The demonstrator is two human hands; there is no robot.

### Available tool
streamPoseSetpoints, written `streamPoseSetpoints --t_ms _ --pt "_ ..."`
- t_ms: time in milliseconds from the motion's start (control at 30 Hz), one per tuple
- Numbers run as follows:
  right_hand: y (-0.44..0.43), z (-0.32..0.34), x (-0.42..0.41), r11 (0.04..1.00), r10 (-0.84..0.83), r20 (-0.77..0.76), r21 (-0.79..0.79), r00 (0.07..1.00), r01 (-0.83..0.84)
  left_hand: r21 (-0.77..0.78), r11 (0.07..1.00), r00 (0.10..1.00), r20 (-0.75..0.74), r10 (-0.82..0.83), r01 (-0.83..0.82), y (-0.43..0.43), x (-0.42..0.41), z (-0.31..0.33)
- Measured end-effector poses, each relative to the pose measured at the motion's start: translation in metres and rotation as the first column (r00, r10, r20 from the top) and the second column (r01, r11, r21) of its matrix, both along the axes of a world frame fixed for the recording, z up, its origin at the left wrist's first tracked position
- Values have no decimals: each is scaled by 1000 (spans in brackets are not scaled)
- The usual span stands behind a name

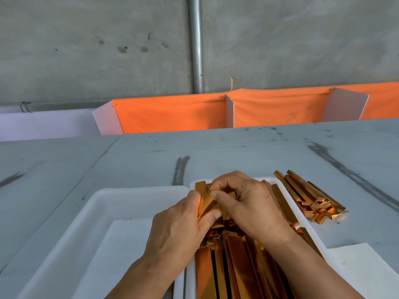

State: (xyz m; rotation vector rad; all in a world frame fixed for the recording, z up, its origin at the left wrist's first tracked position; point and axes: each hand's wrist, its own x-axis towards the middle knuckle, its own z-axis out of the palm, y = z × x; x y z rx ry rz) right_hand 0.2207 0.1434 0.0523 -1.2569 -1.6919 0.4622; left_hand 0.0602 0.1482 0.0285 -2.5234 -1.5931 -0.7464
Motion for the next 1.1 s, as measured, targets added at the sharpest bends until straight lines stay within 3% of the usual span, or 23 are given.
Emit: streamPoseSetpoints --t_ms 333,567,733,1100 --pt "-3 -4 -6 972 97 -287 -181 953 -153 -31 999 991 134 21 -17 3 -2 -2" --pt "-4 -8 -11 978 72 -320 -165 945 -130 -43 999 975 223 7 3 5 -2 -4" --pt "-4 -5 -10 947 136 -349 -229 927 -225 -58 998 960 280 13 4 3 -2 -3" --pt "-4 -6 -13 948 125 -421 -218 898 -234 -63 998 955 294 32 -14 3 -1 -2"
